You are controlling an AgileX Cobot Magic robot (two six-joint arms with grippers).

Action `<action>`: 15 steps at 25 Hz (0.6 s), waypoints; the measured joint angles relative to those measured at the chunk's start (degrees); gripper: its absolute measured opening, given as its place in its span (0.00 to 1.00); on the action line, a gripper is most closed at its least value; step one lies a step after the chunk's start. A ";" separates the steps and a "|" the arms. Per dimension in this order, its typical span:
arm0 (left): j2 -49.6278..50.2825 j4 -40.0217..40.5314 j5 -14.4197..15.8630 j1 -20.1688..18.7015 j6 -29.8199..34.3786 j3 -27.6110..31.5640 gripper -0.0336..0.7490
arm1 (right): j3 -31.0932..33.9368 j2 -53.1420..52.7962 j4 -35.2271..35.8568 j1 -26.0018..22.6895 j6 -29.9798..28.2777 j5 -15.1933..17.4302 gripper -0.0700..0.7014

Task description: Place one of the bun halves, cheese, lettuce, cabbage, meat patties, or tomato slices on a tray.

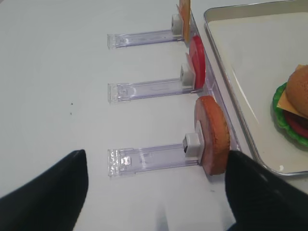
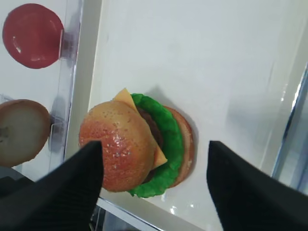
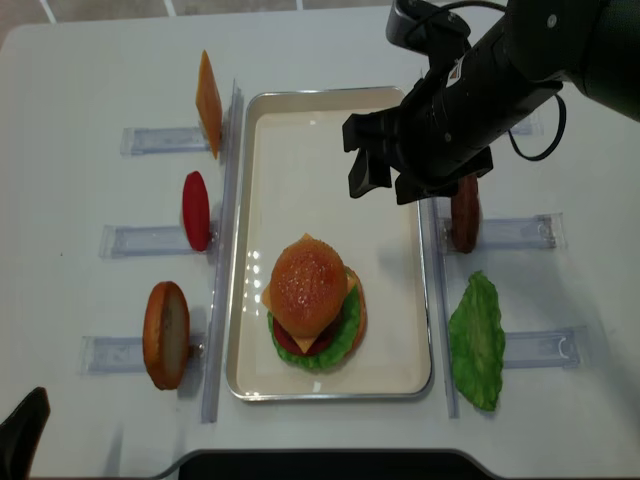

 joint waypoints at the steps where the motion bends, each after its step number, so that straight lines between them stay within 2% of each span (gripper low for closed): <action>1: 0.00 0.00 0.00 0.00 -0.11 0.00 0.93 | -1.08 -0.11 -1.25 -0.14 0.62 1.27 0.67; 7: 0.00 0.00 0.00 0.00 -0.15 0.00 0.93 | -7.11 -0.52 -6.96 -2.55 3.77 8.79 0.67; 12: 0.00 0.00 0.00 0.00 -0.46 0.00 0.93 | -10.69 -0.56 -11.21 -5.70 3.90 15.75 0.67; 15: 0.00 0.00 0.00 0.00 -0.59 0.00 0.93 | -11.64 -0.56 -12.38 -8.54 3.30 18.45 0.67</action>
